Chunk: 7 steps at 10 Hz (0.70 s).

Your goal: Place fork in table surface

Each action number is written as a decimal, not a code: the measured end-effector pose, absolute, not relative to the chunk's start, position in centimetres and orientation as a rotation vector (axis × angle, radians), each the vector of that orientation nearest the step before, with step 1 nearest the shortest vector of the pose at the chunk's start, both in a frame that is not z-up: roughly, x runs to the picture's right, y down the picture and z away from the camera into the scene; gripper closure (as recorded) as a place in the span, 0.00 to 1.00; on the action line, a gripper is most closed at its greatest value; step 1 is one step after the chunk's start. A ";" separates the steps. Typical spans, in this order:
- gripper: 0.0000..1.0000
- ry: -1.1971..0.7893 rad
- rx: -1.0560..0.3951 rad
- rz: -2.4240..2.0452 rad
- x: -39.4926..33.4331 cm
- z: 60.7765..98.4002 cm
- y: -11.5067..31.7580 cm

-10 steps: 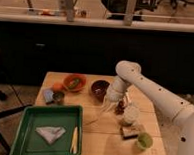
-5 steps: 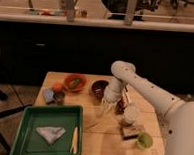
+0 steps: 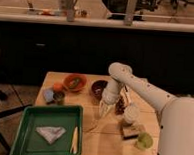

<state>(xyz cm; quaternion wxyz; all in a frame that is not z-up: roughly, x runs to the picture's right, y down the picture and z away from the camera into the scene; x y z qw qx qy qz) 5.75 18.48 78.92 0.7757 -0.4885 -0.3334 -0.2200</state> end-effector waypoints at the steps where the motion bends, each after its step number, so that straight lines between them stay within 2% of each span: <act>1: 1.00 -0.739 -1.049 -0.484 5.7 79.0 18.7; 7: 1.00 -0.837 -1.029 -0.537 5.4 79.4 19.8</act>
